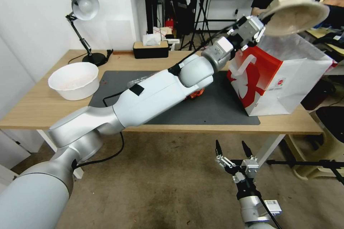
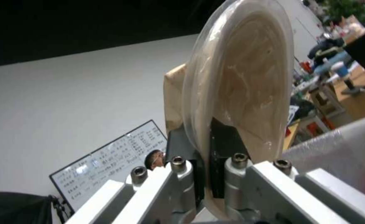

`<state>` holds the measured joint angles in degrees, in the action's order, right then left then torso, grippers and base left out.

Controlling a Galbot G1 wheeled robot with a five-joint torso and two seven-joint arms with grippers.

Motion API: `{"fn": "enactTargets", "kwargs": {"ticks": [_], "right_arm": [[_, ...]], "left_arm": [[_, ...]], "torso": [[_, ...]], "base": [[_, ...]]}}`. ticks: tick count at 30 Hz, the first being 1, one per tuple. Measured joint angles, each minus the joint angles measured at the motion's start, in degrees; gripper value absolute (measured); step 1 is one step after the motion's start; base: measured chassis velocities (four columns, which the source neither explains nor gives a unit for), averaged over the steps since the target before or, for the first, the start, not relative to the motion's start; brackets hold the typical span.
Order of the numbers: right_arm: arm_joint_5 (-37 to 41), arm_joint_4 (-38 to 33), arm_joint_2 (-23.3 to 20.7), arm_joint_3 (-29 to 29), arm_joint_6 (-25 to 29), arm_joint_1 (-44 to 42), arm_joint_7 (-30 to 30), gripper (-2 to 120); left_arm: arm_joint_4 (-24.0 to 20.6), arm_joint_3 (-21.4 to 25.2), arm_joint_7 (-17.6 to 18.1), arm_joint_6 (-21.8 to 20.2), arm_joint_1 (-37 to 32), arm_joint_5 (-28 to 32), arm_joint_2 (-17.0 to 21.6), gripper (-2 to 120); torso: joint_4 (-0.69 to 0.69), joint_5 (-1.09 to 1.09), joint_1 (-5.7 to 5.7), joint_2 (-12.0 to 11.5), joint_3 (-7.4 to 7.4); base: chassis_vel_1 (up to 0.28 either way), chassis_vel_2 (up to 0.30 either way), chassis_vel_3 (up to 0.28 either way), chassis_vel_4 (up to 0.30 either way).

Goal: Pick up the trash from the table and place it into the takeout bag.

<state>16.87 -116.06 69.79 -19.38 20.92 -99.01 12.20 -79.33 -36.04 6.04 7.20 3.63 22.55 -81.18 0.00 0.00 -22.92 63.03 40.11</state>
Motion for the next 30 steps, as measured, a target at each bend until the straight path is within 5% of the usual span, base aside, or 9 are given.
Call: {"fn": "enactTargets", "kwargs": {"ticks": [9, 22, 30], "right_arm": [[0.2, 0.31, -0.09, 0.11, 0.14, 0.16, 0.1, 100], [0.2, 1.41, 0.16, 0.48, 0.64, 0.6, 0.09, 100], [0.16, 1.5, 0.15, 0.52, 0.64, 0.72, 0.05, 100]], "left_arm": [[1.46, -1.26, 0.6, 0.06, 0.61, -1.59, 0.02, 5], [1.29, -0.15, 2.13, 0.59, -0.38, -1.33, 0.41, 55], [-2.57, 1.9, 5.42, -1.36, -4.22, 1.15, 2.82, 85]], "torso": [[0.0, -0.01, 0.0, 0.0, 0.0], [-0.01, 0.0, 0.0, 0.0, 0.0], [-0.01, 0.0, 0.0, 0.0, 0.0]], "base": [[0.0, 0.0, 0.0, 0.0], [0.0, 0.0, 0.0, 0.0], [0.0, 0.0, 0.0, 0.0]]}}
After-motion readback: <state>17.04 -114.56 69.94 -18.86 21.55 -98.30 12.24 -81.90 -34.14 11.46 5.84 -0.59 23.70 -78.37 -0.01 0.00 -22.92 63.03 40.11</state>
